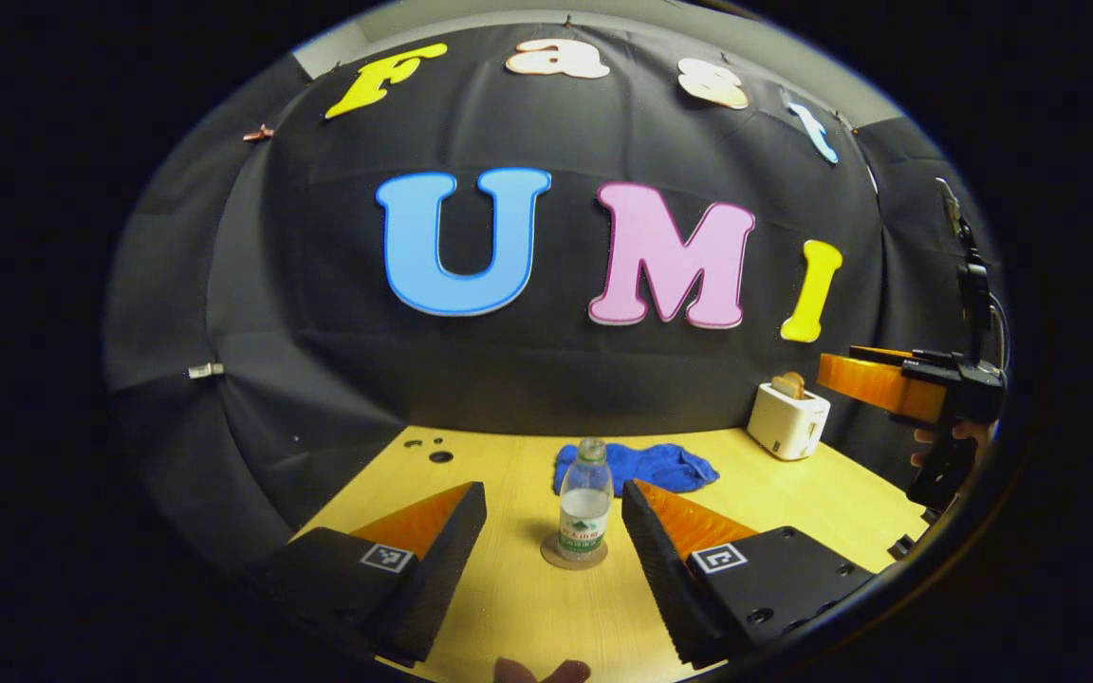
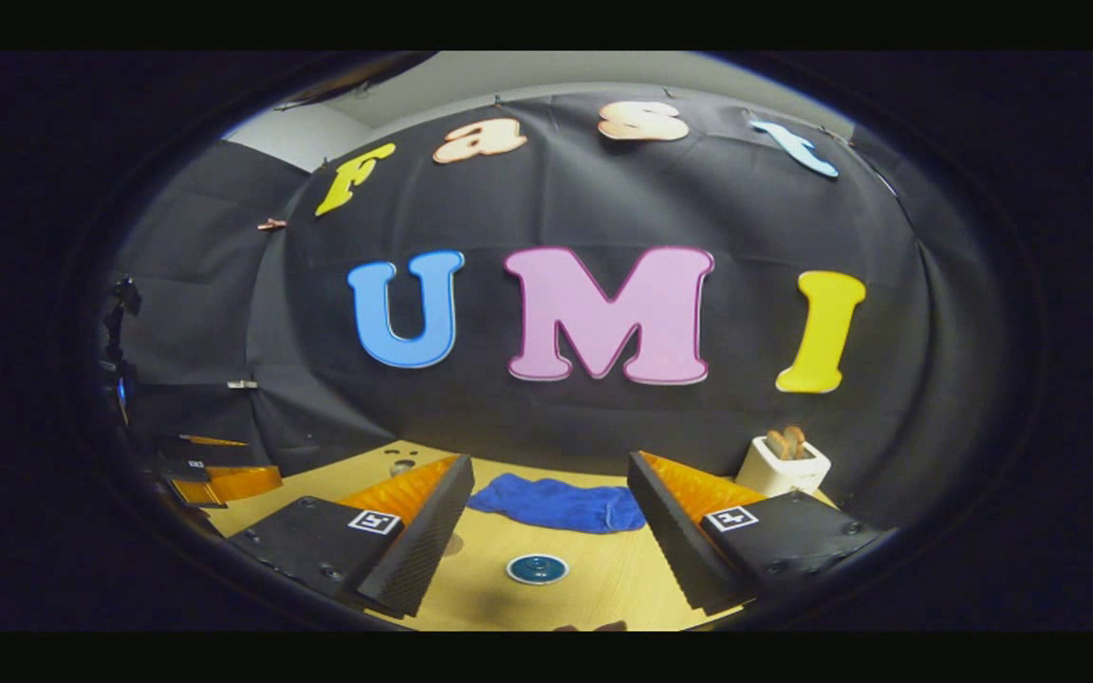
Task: Open the teacup lid with one hand, grasp the water bottle and pour water into the teacup with the other hand; after pouring, place the water bottle on the coaster and then close the teacup lid.
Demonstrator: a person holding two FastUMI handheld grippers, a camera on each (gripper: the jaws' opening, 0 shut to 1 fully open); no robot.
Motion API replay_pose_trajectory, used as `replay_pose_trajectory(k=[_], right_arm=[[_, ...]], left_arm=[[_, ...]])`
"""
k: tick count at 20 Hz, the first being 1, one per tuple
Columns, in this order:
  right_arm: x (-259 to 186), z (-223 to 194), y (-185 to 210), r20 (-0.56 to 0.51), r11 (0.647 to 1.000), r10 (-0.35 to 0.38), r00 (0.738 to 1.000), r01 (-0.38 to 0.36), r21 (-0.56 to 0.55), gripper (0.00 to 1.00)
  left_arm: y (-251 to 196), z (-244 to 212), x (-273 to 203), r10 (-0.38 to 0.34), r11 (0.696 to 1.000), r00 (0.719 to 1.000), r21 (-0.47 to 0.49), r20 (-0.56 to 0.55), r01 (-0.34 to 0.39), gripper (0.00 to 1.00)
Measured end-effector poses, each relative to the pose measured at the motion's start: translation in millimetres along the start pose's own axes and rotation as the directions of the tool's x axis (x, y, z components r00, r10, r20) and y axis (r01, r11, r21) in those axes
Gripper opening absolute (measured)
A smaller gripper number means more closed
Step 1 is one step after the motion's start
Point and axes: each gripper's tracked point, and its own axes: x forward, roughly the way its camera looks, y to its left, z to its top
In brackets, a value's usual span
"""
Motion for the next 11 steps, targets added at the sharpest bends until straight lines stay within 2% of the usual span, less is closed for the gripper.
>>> replay_pose_trajectory(k=[5,11], right_arm=[[-30,48,14,0.038,1.000,0.008,0.999,-0.007,-0.022,0.99],[-57,47,24,0.013,0.999,0.000,1.000,0.001,-0.033,0.98]], left_arm=[[9,34,-26,0.021,1.000,1.000,-0.024,0.018,-0.020,0.91],[11,43,-46,0.022,1.000,0.999,0.009,0.034,-0.022,0.90]])
